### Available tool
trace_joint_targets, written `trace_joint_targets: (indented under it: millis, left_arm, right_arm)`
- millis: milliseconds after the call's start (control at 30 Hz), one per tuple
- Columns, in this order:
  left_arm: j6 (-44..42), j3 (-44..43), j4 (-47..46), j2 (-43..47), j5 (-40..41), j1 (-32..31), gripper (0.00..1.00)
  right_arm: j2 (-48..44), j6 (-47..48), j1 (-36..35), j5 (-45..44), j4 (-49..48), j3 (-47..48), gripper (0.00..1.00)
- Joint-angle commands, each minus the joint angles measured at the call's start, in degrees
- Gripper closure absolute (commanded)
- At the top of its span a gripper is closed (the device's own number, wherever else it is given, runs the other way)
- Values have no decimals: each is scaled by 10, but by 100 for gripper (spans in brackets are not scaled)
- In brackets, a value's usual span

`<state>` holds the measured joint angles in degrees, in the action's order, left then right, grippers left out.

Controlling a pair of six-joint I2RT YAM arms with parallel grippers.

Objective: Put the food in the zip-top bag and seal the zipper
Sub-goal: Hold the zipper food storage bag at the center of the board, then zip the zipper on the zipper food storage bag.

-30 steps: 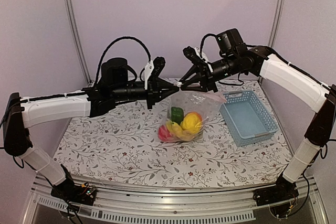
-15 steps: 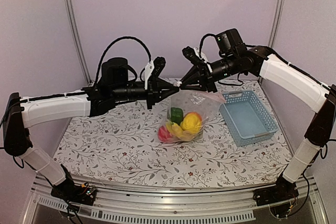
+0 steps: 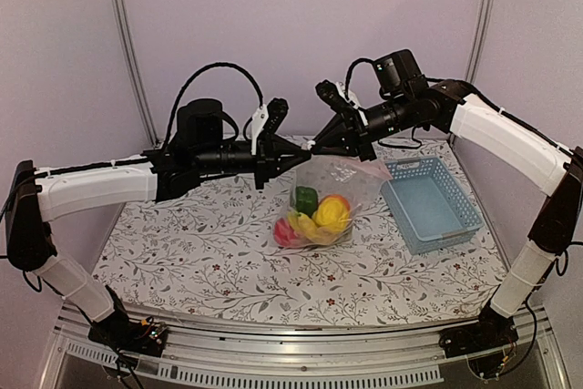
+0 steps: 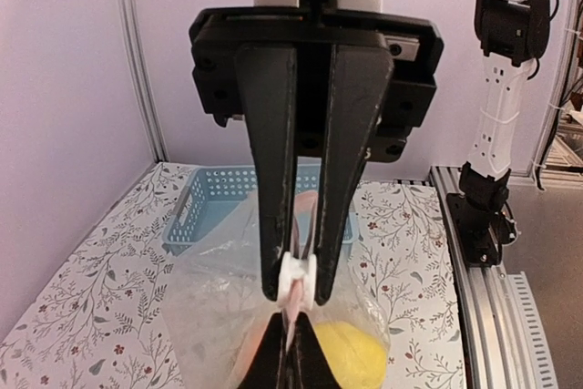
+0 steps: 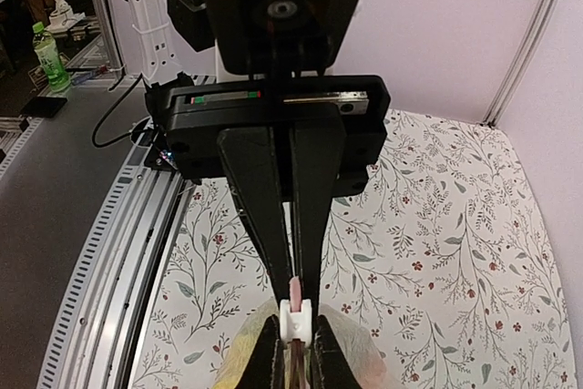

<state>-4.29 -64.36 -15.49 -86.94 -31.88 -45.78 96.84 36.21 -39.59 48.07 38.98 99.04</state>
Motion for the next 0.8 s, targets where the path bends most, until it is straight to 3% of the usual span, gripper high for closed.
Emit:
trace_joint_targets:
  millis: [0,167,767]
  left_arm:
    - [5,-19,-4,-5,1,2,95]
    - [-3,-27,0,-5,1,2,100]
    - [-4,27,-48,28,80,17,100]
  right_arm:
    - [8,-5,-6,-9,3,15,96]
    - [11,1,-6,-15,11,13,97]
    - [22,9,28,-38,53,-1,96]
